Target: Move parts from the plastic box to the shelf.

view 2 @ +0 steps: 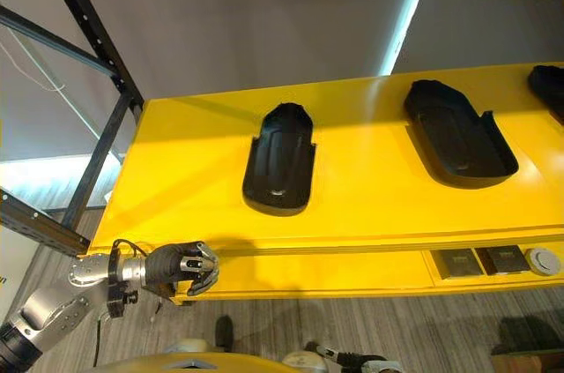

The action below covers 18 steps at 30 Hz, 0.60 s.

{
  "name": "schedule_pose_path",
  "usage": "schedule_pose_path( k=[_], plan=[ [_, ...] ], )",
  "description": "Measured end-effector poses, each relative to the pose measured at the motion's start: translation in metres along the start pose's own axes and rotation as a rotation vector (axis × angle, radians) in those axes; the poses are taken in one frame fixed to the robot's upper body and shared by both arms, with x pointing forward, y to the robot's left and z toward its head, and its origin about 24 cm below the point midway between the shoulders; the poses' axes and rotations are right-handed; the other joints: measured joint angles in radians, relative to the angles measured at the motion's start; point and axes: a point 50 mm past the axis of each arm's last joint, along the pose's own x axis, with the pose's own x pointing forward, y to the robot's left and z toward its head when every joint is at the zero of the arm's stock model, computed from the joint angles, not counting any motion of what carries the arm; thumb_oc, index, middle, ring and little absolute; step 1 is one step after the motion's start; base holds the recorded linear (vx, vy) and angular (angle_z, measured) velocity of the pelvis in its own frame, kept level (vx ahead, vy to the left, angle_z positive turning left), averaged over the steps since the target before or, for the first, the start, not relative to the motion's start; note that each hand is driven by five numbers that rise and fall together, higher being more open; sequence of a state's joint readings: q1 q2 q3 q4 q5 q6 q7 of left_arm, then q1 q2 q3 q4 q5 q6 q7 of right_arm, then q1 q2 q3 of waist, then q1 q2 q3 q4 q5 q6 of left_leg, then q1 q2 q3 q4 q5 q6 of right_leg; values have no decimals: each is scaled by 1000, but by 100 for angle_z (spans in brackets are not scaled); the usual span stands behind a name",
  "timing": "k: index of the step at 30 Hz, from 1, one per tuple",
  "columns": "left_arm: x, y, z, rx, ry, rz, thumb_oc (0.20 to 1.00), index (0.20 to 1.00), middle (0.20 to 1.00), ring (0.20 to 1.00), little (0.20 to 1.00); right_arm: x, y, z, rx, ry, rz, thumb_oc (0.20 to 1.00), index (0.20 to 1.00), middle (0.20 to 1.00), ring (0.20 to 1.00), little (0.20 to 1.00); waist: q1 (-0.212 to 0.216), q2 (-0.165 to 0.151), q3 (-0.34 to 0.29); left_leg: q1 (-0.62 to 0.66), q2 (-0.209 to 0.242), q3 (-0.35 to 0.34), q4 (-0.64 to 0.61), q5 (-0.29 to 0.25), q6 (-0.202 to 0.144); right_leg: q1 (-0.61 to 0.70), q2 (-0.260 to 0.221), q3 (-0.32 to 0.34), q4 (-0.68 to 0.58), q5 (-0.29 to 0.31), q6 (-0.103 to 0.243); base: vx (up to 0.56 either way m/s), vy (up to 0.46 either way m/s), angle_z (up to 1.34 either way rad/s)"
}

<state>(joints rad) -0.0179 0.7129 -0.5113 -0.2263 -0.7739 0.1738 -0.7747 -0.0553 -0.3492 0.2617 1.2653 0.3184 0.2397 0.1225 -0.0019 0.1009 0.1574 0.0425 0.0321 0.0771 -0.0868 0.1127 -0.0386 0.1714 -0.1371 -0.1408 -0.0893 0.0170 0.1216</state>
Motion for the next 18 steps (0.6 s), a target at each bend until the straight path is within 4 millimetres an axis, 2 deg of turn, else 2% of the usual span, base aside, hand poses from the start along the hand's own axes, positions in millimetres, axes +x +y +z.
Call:
schedule_pose_path(
  k=[8,12,15,16,18],
  plan=[
    [30,-2,20,-2,-112,-90,200,200,200,200,200,0,2,-1,15,-18,10,1000,1000,1000,1000,1000,-40,-21,7,11,14,33,0,-13,-1,-10,9,40,0,0,0,73,-32,-15],
    [43,0,32,30,-135,-91,200,200,200,200,200,0,3,-5,16,-21,12,1000,1000,1000,1000,1000,-87,-33,7,12,23,55,0,-11,-4,-23,18,60,0,7,-5,47,-39,-17],
    [49,5,34,32,-122,-63,200,200,200,200,200,1,3,-8,15,-12,12,1000,1000,1000,1000,1000,-96,-34,4,11,29,69,0,-11,-4,-34,21,79,0,11,-6,23,-16,-19],
    [51,8,32,34,-99,-34,200,200,200,200,200,1,3,-12,12,-3,12,1000,1000,1000,1000,1000,-114,-39,5,12,30,71,0,-11,-4,-35,22,80,0,11,-6,32,-11,-4],
    [52,13,27,27,-65,2,200,200,200,200,200,1,4,-15,5,2,15,1000,1000,1000,1000,1000,-122,-39,5,12,30,75,0,-11,-4,-36,21,84,0,12,-6,34,-7,-7]
  ],
)
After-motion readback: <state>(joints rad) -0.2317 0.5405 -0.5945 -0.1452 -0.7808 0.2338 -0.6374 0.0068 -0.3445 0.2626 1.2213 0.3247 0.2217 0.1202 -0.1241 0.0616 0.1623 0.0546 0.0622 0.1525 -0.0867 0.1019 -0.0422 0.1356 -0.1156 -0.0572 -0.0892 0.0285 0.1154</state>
